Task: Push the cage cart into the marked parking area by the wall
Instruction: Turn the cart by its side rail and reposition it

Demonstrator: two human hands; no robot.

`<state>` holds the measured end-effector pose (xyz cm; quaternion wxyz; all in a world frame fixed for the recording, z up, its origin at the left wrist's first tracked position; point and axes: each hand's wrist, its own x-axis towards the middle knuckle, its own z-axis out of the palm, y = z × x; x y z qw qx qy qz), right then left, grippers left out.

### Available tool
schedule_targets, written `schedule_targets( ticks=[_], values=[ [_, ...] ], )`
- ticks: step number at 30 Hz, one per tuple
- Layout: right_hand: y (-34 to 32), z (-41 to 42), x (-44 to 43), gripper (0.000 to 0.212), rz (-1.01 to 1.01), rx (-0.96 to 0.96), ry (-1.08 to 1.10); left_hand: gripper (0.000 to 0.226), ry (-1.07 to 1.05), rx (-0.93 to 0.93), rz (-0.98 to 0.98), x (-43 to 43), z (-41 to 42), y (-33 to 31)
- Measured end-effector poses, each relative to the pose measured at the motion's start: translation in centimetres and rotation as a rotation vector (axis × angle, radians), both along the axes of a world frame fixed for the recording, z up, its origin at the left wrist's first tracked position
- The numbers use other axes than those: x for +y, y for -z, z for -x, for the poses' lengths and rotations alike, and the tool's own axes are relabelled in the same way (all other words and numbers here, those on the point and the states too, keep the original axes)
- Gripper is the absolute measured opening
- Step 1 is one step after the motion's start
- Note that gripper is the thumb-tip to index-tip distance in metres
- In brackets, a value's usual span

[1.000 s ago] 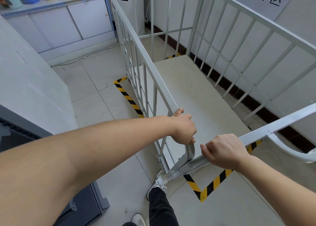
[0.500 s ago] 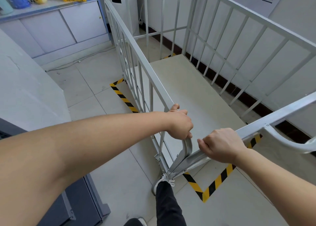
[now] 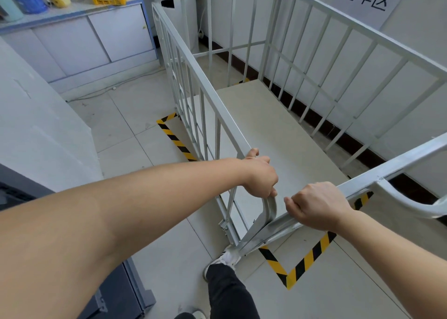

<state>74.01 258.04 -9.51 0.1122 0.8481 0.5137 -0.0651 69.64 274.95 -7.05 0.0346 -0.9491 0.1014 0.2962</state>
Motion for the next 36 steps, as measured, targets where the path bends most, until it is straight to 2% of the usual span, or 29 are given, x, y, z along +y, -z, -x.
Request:
schedule_targets(
  ticks=[36],
  values=[
    [0.01,-0.12,-0.07,0.058,-0.008,0.02,0.009,0.043,0.013,0.01,0.007,0.17,-0.24,0.1]
  ],
)
